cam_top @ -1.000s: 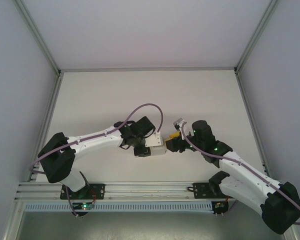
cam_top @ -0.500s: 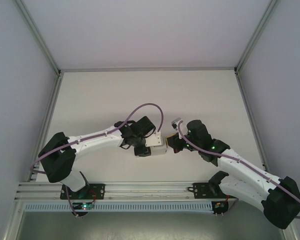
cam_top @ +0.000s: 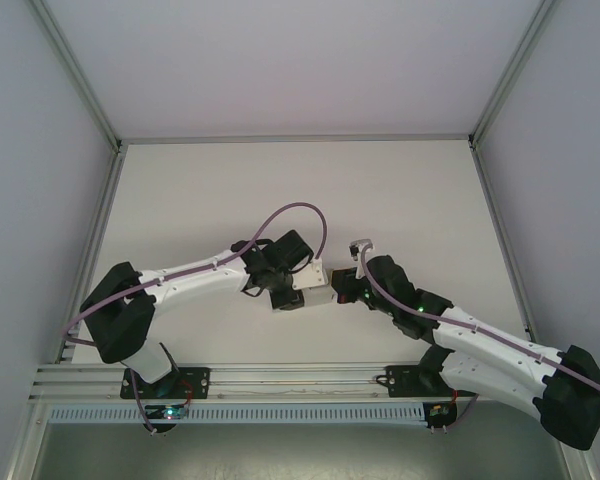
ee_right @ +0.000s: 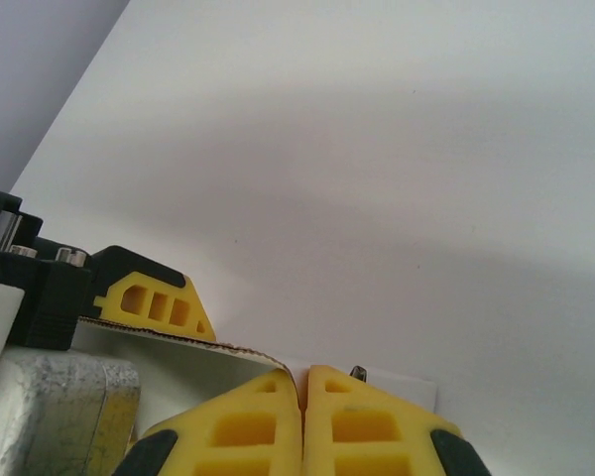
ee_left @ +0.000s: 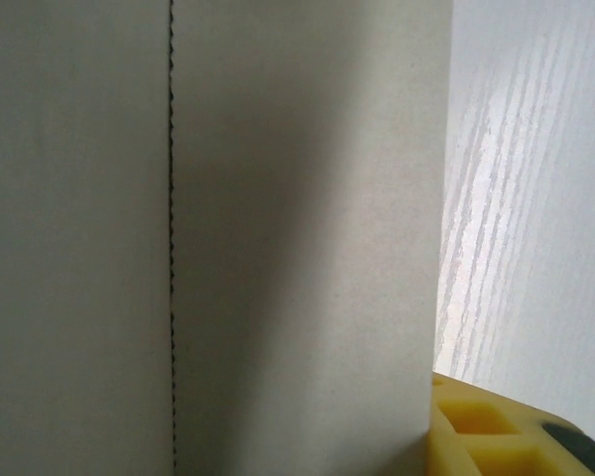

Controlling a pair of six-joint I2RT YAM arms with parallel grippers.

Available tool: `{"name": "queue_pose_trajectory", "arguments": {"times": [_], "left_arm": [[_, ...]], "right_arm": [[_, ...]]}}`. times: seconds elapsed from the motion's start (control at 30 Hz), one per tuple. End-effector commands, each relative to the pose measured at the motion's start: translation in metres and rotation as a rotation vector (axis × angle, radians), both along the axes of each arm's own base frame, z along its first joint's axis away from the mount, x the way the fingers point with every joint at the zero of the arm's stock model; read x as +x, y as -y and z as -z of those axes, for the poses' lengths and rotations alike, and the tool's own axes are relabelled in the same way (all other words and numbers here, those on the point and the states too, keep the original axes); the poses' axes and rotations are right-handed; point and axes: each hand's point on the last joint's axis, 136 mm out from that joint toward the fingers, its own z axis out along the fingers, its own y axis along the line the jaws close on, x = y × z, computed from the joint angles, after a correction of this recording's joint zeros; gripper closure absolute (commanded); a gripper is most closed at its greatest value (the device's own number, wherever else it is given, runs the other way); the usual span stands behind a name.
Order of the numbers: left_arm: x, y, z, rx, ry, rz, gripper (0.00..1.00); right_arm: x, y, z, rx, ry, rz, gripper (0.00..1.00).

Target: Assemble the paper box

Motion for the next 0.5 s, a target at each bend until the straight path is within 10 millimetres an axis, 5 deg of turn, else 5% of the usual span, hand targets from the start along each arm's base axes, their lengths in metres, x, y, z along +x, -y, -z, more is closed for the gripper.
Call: {"name": "queue_pose_trajectory", "arguments": {"times": [0.0, 0.23, 0.47], "left_arm": [[0.024, 0.001, 0.012, 0.027, 0.065, -0.055, 0.64], [0.033, 0.006, 0.005, -0.002, 0.079, -0.090, 0.61], [0.037, 0.013, -0.019, -0.067, 0.101, -0.106, 0.48]], "right_arm": [[-0.008, 0.003, 0.021, -0.010, -0.037, 0.018, 1.00], [-0.016, 0.006, 0.045, -0.070, 0.028, -0.046, 1.00], [-0.012, 0.013, 0.052, -0.149, 0.155, -0.053, 1.00]]}}
